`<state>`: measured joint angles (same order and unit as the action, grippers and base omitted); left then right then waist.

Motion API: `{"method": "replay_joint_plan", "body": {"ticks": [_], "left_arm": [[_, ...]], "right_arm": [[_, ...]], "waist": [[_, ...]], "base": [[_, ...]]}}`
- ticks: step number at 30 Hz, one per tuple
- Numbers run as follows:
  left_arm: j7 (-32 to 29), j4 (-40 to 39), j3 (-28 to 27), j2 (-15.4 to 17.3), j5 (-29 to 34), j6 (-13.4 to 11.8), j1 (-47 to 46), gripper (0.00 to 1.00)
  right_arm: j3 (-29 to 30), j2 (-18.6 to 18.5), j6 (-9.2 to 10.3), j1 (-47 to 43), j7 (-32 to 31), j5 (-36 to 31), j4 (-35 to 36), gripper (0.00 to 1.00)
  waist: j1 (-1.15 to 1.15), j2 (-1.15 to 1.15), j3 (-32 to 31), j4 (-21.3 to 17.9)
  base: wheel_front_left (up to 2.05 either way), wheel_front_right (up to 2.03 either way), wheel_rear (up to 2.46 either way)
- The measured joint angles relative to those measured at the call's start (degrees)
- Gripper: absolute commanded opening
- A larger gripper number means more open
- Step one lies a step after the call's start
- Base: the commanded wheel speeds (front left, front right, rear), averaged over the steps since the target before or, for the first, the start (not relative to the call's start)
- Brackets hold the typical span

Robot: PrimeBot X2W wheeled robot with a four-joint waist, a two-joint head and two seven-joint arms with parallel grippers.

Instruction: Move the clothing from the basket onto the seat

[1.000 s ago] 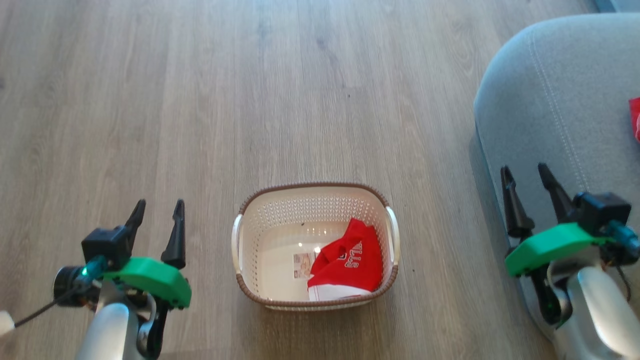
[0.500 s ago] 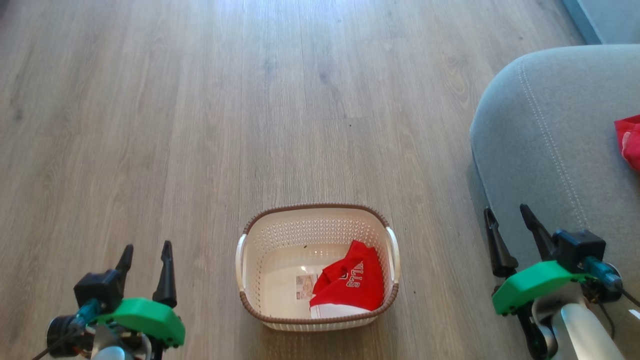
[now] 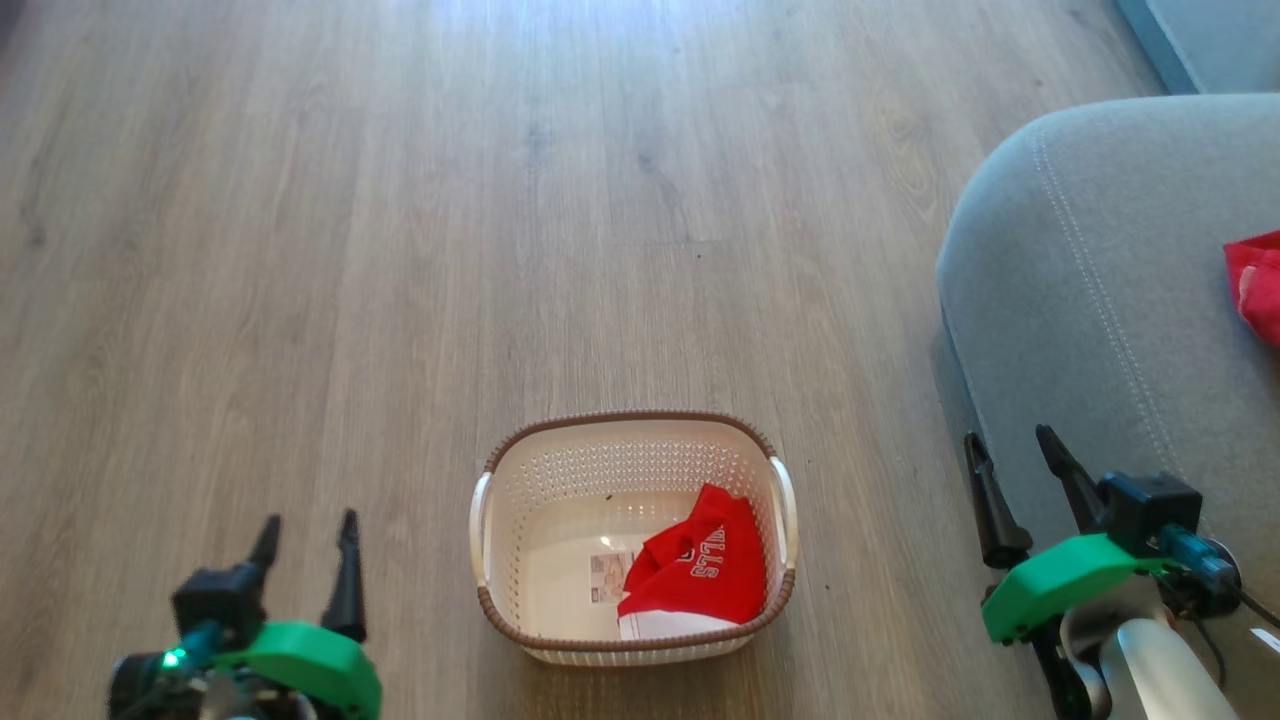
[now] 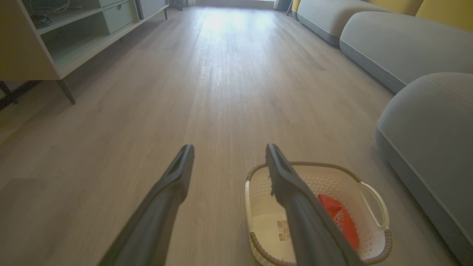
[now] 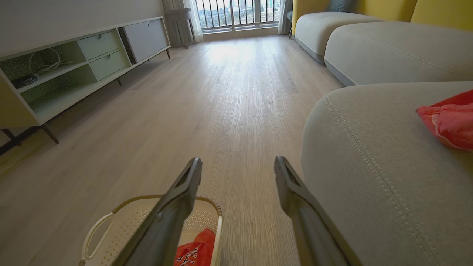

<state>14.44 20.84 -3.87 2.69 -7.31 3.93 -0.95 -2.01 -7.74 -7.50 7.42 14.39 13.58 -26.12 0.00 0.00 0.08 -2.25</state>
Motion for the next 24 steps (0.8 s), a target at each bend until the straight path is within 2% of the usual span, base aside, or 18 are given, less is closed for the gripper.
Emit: {"method": "replay_joint_plan", "body": {"ticks": [9, 17, 24], "left_arm": [[0.0, 2.85, 8.03, -0.07, 0.24, 2.52, -0.99, 1.0], [0.0, 5.86, 15.93, 0.02, 0.87, 3.48, -10.14, 1.0], [0.0, 9.5, 24.12, 3.1, 0.59, 3.5, -18.19, 1.0]], "right_arm": [[-1.03, 1.27, 0.0, 1.53, 0.0, -0.6, 3.96, 1.0], [-2.58, 2.35, 0.0, 10.71, 0.01, -1.02, 7.88, 1.0], [-4.35, 3.81, 0.0, 16.98, 0.08, -1.42, 10.25, 1.0]], "waist": [[0.0, 0.0, 4.79, -2.01], [0.02, 0.0, 14.17, -4.49], [0.02, 0.0, 23.66, -7.53]], "base": [[0.0, 0.0, 0.0], [0.0, 0.0, 0.0], [0.0, 0.0, 0.0]]}}
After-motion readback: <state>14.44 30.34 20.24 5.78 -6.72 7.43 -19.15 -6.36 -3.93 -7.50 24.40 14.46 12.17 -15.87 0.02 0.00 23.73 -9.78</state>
